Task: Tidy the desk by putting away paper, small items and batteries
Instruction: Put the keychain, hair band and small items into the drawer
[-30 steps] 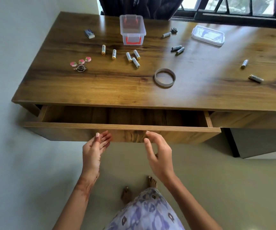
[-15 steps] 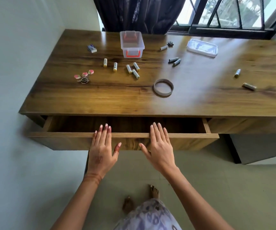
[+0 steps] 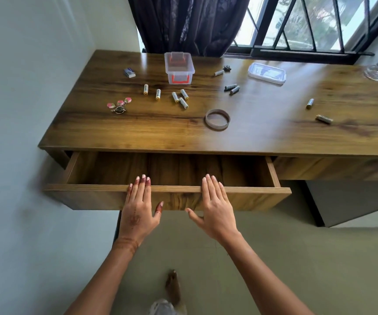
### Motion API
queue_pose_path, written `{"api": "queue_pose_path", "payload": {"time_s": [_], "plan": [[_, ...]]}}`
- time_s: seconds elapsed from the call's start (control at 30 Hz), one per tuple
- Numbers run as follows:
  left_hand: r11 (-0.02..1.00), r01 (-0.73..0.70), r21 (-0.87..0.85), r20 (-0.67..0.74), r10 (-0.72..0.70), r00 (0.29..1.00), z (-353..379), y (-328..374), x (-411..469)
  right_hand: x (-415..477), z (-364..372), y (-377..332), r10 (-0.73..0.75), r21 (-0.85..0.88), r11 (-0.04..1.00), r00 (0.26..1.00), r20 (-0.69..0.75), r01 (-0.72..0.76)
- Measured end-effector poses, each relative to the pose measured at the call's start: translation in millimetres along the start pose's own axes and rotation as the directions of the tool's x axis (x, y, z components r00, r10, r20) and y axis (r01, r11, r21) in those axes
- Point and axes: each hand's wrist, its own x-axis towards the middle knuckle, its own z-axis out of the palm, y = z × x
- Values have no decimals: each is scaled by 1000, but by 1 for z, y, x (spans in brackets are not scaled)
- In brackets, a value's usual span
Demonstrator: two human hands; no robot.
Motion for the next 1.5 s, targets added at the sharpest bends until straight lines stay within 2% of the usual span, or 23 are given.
{"api": "queue_pose_path", "payload": {"time_s": [0.57,1.03,1.5], "plan": [[1000,-17,21,19,17,1000,-15,8,-100,-98,-10,-20,-18,8,1000,998,54,17],[1000,14,-7,69,-13,998,-26,15,-129,-125,-15,-26,-35,93,995,999,16,33],[1000,12,-25,99,-10,995,-33,15,-128,-121,-26,-21,-70,162,985,996,55,60]]}}
